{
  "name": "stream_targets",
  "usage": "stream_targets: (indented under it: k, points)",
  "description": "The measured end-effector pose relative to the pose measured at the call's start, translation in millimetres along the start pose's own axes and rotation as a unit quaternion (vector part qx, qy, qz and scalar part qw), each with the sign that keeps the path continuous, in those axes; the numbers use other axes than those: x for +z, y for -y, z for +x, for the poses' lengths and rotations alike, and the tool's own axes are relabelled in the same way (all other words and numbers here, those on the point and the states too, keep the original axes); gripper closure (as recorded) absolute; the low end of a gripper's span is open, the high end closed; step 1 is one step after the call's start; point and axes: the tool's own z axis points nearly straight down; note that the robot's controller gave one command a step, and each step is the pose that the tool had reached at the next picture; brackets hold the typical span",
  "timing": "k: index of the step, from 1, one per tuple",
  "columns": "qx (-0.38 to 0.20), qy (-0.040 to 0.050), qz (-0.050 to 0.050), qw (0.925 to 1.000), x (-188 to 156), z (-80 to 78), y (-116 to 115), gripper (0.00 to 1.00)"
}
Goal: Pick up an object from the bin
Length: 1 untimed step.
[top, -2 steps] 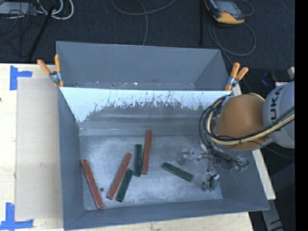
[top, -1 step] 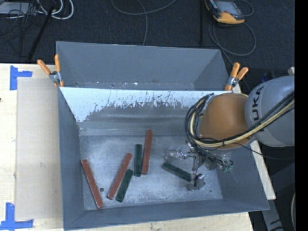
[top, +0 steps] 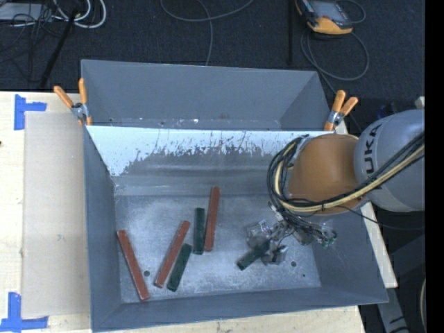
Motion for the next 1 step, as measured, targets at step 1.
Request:
stream_targets:
  k: [1]
  points:
    - [-0.197,0.0034,0.004,0.9804,-185.8,-30.9,38.3,1.00]
